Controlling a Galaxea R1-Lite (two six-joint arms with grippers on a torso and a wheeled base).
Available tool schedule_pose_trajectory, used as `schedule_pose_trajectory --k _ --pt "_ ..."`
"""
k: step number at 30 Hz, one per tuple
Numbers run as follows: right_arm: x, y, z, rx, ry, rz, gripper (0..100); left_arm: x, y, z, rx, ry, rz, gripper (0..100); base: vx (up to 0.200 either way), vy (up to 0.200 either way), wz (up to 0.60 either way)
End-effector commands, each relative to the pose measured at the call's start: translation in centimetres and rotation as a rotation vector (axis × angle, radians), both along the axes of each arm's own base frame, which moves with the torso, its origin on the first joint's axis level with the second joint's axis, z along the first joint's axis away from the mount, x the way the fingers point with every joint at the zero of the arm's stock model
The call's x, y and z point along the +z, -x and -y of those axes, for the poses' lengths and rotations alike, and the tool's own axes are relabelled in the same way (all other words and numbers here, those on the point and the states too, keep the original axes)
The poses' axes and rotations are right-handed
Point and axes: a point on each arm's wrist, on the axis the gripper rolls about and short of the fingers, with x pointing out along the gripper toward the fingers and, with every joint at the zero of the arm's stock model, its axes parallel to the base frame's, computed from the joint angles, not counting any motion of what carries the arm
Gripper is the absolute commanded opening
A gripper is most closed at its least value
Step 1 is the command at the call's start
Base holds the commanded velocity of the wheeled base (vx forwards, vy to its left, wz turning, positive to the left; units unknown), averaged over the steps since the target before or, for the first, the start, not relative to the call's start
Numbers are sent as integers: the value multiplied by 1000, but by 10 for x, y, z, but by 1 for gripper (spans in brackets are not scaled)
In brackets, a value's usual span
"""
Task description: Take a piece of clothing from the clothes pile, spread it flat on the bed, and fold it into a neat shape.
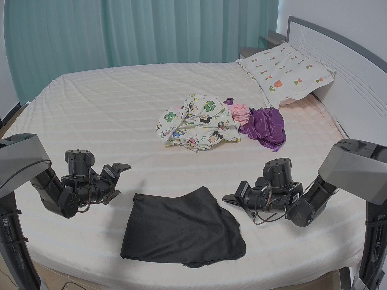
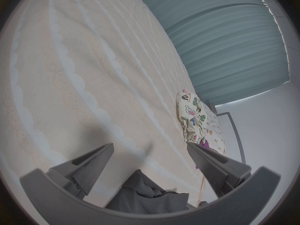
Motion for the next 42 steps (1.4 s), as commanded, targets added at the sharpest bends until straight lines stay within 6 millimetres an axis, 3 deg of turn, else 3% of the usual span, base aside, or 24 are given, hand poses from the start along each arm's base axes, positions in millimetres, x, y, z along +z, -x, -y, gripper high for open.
schedule_pose_trajectory --k 1,6,7,12,21,22,34,42 --pt "12 -1 13 -37 -17 12 0 -1 0 0 0 0 -2 100 0 0 0" --pt "7 4 22 -41 16 3 0 -1 0 0 0 0 -2 100 0 0 0" --pt "4 5 22 -32 31 1 100 -1 0 0 -1 1 -4 100 0 0 0" --pt "-12 14 20 22 108 6 100 -1 0 -1 2 0 -3 100 0 0 0" --pt "-8 18 -2 61 121 39 100 -1 -1 -2 6 -1 0 100 0 0 0" --pt "-7 18 -2 61 121 39 0 -1 -1 -2 6 -1 0 100 0 0 0" --pt "0 19 4 43 133 7 0 0 -1 -2 7 -3 2 100 0 0 0" --pt "20 20 18 -9 99 18 0 0 -1 -3 8 -2 4 100 0 0 0"
